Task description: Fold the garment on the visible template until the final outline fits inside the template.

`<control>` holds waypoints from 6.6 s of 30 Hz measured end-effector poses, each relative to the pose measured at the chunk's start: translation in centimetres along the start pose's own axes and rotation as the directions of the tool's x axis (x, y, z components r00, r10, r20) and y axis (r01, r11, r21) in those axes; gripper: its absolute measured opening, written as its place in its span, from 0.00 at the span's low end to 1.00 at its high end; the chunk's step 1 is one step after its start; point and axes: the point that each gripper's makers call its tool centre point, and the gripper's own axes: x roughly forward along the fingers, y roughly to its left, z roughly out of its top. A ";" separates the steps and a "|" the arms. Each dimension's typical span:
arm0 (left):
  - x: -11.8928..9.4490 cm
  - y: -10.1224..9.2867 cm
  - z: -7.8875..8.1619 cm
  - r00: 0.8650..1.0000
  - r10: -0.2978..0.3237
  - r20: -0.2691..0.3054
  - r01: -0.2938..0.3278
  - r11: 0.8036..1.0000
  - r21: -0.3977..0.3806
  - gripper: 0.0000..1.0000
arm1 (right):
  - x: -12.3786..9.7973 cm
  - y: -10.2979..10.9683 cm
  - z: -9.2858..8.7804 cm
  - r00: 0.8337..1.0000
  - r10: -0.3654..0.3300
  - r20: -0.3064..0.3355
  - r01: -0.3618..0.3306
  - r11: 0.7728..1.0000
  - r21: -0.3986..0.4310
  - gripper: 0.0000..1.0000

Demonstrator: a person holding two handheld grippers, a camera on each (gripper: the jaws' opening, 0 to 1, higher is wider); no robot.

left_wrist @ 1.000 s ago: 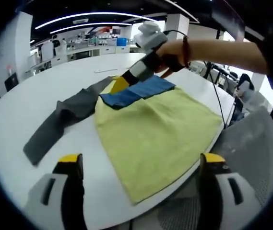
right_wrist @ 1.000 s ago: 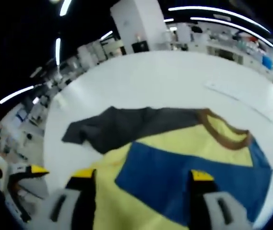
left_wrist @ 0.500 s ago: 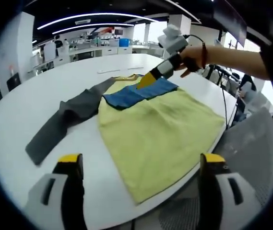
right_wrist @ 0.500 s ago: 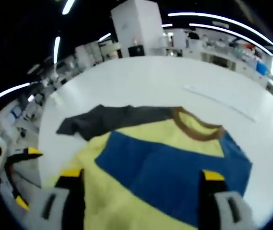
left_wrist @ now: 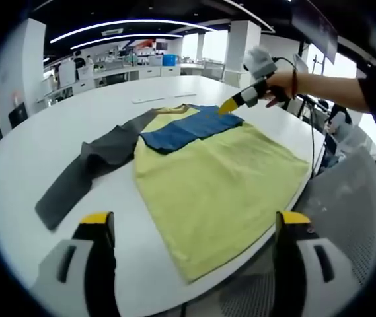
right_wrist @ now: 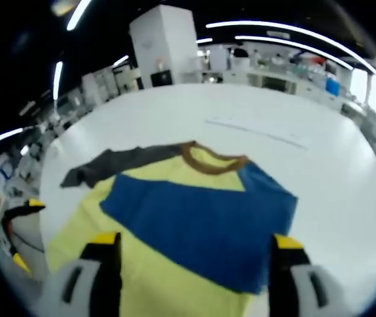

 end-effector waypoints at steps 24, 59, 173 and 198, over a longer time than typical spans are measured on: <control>0.0 0.0 0.4 1.000 -0.010 0.022 0.010 1.000 -0.004 0.97 | -2.5 -6.6 -5.1 0.995 -0.092 -0.041 0.092 0.996 0.006 0.21; -0.1 0.0 -0.1 1.000 0.002 -0.006 -0.002 1.000 0.001 0.94 | -2.2 -6.5 -6.5 0.990 -0.130 -0.046 0.131 0.991 0.032 0.00; -2.4 25.6 -4.9 0.792 0.593 -0.144 -0.588 0.680 -0.438 0.13 | -15.3 2.7 -8.4 0.996 0.023 0.089 -0.013 0.994 -0.106 0.99; -3.8 27.5 -3.4 0.758 0.638 -0.137 -0.641 0.690 -0.337 0.00 | -15.5 2.3 -8.5 0.996 0.015 0.093 -0.006 0.996 -0.095 0.99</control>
